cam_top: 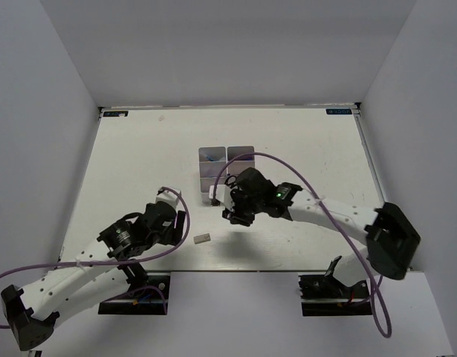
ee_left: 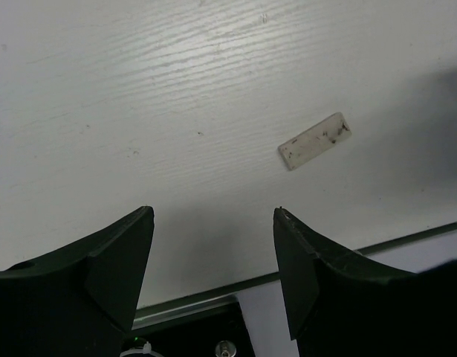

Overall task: Sort the stationery into containers
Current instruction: Pick up the stationery from the center of the board, then place the pen in the storage box.

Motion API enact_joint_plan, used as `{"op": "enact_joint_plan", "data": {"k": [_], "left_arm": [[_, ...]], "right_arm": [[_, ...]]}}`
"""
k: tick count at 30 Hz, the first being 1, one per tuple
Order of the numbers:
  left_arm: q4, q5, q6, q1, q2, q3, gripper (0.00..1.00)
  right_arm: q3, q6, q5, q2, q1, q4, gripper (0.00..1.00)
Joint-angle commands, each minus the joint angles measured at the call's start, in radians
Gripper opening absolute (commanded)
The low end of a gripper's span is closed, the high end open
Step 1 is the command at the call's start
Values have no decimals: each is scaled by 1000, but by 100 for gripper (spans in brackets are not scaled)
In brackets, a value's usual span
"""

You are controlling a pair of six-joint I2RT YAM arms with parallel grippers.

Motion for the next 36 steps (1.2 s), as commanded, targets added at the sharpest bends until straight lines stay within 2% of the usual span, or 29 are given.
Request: {"op": "enact_joint_plan", "data": {"k": [1, 4, 6, 9, 15, 20, 22, 28, 30, 31, 33, 34, 36], "left_arm": [[43, 75, 27, 2, 33, 3, 75], [63, 101, 25, 5, 61, 7, 75], [74, 111, 25, 5, 72, 4, 75], [80, 123, 19, 5, 104, 9, 75], [88, 138, 13, 5, 130, 7, 75], [100, 144, 9, 5, 151, -2, 75], [118, 152, 8, 5, 168, -2, 75], [158, 186, 4, 4, 240, 0, 75], [181, 192, 1, 5, 254, -9, 75], [184, 190, -10, 4, 257, -11, 75], [197, 194, -14, 4, 273, -14, 75], [207, 194, -15, 2, 280, -13, 75], [220, 192, -25, 4, 305, -8, 77]], "right_arm": [[18, 19, 59, -87, -10, -63, 0], [0, -5, 195, -130, -24, -26, 0], [-10, -11, 339, -124, -38, 27, 0], [-5, -27, 410, -95, -67, 79, 0], [47, -30, 440, -14, -108, 130, 0], [89, -13, 401, 51, -137, 133, 0], [99, -5, 403, 72, -142, 138, 4], [116, 7, 398, 91, -160, 164, 4], [135, 15, 389, 108, -163, 153, 8], [139, 22, 387, 109, -169, 149, 12], [145, 32, 383, 125, -174, 140, 25], [145, 32, 383, 125, -174, 144, 35], [145, 44, 380, 122, -176, 140, 44]]}}
